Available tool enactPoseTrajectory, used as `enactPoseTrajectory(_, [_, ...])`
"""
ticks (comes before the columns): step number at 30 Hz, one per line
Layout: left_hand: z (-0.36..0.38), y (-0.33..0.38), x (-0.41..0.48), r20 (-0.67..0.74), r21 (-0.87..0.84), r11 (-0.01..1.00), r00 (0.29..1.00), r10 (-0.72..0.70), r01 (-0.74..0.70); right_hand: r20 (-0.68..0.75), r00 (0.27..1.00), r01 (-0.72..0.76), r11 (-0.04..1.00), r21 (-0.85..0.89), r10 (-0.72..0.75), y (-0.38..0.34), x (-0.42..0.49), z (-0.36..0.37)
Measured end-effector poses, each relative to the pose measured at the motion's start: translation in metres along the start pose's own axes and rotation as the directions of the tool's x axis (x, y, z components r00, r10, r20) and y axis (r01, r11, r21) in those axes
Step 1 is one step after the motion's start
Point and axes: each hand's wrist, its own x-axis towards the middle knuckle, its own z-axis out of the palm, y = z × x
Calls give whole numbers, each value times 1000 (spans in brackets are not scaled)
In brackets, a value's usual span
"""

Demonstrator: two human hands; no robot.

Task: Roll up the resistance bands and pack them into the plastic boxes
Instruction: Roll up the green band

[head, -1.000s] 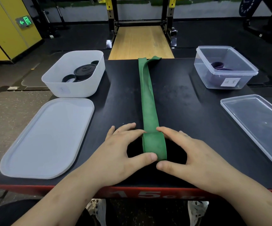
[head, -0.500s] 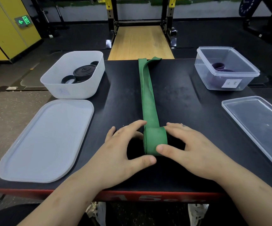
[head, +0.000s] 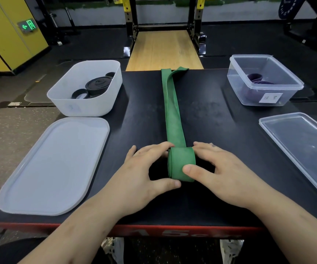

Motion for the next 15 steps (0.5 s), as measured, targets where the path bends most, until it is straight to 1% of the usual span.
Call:
enactPoseTrajectory(8, [1,5,-21,-1,-9,1000,1000,25,-25,76,997,15,1000,1,-15,-6,-17,0])
enactPoseTrajectory(15, [3,14,-47,64,20,999,997,41,-43,175,983,47,998,50,-55,-16,-42,-2])
